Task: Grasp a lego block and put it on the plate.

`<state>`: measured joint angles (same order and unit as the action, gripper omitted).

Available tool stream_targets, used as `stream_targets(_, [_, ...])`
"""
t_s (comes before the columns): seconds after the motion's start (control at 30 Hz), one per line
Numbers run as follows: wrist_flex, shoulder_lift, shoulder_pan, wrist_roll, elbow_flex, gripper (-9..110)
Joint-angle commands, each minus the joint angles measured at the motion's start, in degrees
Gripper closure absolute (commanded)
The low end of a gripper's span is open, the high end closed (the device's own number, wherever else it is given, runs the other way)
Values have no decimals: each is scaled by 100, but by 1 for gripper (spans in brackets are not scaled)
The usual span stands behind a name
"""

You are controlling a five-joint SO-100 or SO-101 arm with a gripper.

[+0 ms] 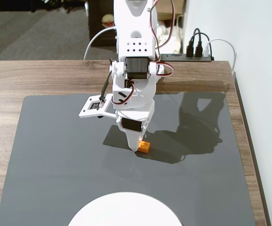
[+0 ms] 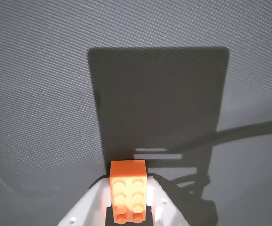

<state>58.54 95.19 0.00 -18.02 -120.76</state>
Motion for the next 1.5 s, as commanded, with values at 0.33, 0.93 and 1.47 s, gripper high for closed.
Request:
stream_targets(0.33, [-272, 264, 220, 2593, 44, 98])
stream_targets(0.93, [545, 703, 220, 7260, 1397, 98])
stream_targets(1.47, [272, 527, 360, 9316, 2654, 98])
